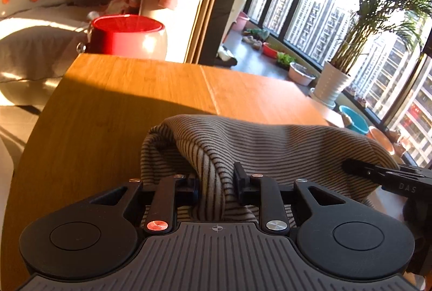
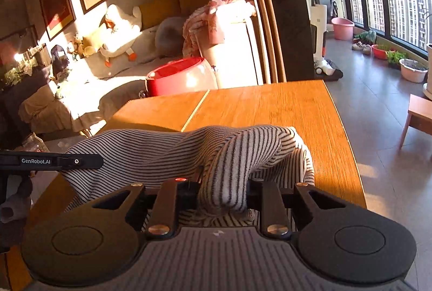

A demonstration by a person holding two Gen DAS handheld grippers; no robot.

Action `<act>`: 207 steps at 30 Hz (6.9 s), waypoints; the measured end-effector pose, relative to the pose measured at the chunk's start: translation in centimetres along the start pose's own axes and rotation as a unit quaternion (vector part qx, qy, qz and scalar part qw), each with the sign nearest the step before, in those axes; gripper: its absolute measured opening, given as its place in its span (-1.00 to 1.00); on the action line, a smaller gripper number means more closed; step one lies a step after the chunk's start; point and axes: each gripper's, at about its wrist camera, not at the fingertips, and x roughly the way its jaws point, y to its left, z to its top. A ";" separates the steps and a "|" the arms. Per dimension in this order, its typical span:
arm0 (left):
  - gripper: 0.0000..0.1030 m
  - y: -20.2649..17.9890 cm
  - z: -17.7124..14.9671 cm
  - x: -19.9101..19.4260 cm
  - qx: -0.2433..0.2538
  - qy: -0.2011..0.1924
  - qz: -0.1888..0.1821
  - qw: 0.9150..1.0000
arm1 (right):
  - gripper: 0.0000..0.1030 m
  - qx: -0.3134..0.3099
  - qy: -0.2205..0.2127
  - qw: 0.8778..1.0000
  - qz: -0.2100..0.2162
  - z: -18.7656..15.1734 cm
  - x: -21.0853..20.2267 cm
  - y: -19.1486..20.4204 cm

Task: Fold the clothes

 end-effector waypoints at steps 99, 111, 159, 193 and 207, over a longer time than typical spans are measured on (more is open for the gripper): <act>0.17 -2.0 -2.4 5.3 0.005 0.081 -0.086 0.993 | 0.82 -0.173 0.053 0.983 -0.027 -6.8 -1.5 4.5; 0.25 -2.2 -3.4 4.3 0.013 0.071 -0.081 0.994 | 1.00 -0.105 0.070 0.992 -0.008 -6.9 -0.7 2.1; 0.79 2.1 -2.4 0.3 -0.007 0.026 -0.007 1.000 | 0.63 -0.326 0.062 0.940 0.080 -8.7 -7.6 12.6; 0.99 -7.3 -7.9 -1.9 0.339 0.015 -0.120 0.933 | -0.21 0.081 0.158 0.971 0.162 -5.0 0.0 3.7; 0.18 -8.9 -8.7 -0.3 0.314 0.019 -0.168 0.934 | -0.11 -0.077 0.108 0.985 0.107 -4.6 -4.5 6.5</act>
